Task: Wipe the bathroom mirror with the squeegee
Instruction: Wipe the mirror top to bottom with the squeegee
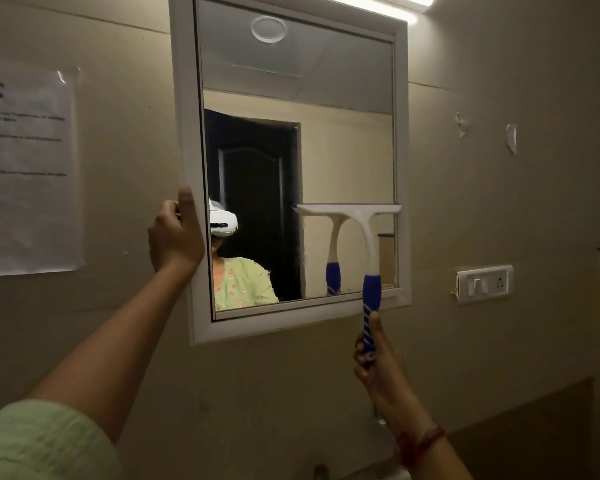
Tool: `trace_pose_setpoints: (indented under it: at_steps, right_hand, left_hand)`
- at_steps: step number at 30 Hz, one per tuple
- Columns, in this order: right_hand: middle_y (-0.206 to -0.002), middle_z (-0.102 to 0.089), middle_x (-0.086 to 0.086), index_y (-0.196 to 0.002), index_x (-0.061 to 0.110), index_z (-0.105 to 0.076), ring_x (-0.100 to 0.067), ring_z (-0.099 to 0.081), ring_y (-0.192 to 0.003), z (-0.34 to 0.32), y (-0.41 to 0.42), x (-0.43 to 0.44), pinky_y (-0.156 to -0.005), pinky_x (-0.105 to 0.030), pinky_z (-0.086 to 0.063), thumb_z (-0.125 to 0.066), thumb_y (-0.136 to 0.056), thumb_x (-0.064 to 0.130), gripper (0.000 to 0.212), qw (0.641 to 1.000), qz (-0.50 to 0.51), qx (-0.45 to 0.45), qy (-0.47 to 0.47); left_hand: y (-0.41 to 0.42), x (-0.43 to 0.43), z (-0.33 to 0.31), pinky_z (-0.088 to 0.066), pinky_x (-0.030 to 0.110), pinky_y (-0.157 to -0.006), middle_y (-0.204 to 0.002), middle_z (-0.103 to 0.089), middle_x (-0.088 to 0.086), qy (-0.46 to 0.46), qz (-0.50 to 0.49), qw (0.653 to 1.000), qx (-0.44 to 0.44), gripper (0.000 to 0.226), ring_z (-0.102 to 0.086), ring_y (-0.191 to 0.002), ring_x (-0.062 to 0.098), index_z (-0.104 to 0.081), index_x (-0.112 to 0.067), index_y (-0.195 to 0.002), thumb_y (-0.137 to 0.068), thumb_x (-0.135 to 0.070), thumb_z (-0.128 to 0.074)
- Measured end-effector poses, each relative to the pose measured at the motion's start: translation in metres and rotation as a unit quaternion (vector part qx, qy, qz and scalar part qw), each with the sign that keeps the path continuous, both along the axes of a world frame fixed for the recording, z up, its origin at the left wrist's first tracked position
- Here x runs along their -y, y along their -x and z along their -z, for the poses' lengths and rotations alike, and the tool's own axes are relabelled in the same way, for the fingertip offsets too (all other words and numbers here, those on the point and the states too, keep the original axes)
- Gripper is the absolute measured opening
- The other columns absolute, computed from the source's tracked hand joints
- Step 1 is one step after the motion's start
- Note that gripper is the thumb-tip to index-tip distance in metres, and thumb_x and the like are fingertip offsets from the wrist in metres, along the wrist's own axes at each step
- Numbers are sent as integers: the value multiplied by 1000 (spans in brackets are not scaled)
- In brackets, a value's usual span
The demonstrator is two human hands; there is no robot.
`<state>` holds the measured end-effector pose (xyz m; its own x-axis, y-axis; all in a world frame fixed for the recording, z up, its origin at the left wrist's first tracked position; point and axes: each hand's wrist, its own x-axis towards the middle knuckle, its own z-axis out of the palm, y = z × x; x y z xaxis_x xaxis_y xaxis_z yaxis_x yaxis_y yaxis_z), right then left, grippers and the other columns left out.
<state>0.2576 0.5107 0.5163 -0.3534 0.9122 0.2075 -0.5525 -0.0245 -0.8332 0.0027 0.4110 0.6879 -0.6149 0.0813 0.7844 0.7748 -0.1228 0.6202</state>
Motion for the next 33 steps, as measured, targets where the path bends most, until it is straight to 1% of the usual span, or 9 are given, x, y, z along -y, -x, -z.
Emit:
trace_pose_setpoints:
  at_steps: [5,10,16,18,22,26,28,30,33]
  right_hand:
    - [-58,-53,5,-80,14,-56,-5,-42,-43,-11,3,-1,-37,-17,-35,-63,-70,56,44,1000,-17,-23,-4]
    - [-60,-52,5,-81,16,-58,-5,-41,-45,-36,9,-4,-36,-16,-33,-65,-72,53,39,997,-34,-74,-17]
    - [-59,-51,5,-87,16,-57,-3,-41,-40,11,12,4,-33,-15,-33,-66,-70,50,39,995,-19,-86,56]
    - [-57,-51,5,-90,15,-57,-3,-41,-38,21,10,7,-31,-15,-33,-66,-69,48,40,992,-27,-99,69]
    - [-54,-51,4,-100,17,-56,-3,-42,-36,-4,10,8,-31,-14,-34,-65,-70,48,44,990,-43,-122,59]
    - [-53,-52,4,-99,19,-58,-2,-42,-36,-26,12,6,-30,-14,-34,-66,-71,49,42,988,-58,-140,42]
    - [-53,-53,4,-97,18,-58,-3,-43,-36,-15,11,5,-31,-14,-35,-66,-72,47,39,983,-83,-150,63]
    - [-57,-53,3,-97,17,-57,-4,-44,-38,9,9,5,-32,-14,-36,-66,-74,45,37,976,-108,-160,103]
    - [-59,-52,1,-94,15,-56,-5,-43,-39,46,4,8,-33,-13,-36,-68,-72,41,36,964,-128,-169,161]
  left_hand:
    - [0,0,0,-24,29,-62,-78,-49,8,-3,-3,1000,-1,49,-43,-74,21,-46,-12,-80,-96,-52,-23]
    - [-2,1,0,-19,31,-50,-76,-48,8,-4,-9,1000,2,49,-42,-72,21,-45,-12,-79,-97,-52,-23]
    - [-3,2,-1,-21,29,-51,-77,-49,6,-6,-8,1000,2,47,-43,-73,19,-46,-13,-81,-97,-51,-23]
    - [-3,3,-1,-22,21,-48,-74,-48,4,-3,-10,1000,2,46,-42,-71,18,-46,-13,-81,-97,-51,-24]
    - [-4,3,-1,-21,15,-48,-61,-39,-7,2,-4,1000,5,46,-41,-67,14,-45,-13,-80,-97,-50,-24]
    - [-4,1,-1,-22,16,-48,-66,-43,-2,1,1,1000,2,46,-39,-62,13,-46,-13,-81,-97,-50,-24]
    - [-3,1,-1,-24,15,-47,-61,-40,-4,1,8,1000,3,47,-36,-55,7,-45,-12,-79,-97,-50,-24]
    - [-3,2,-1,-27,9,-43,-60,-38,-8,2,11,1000,3,46,-34,-54,1,-43,-13,-75,-97,-50,-25]
    - [-5,3,-2,-26,11,-44,-60,-38,-8,7,18,1000,6,45,-34,-54,1,-36,-23,-63,-97,-51,-25]
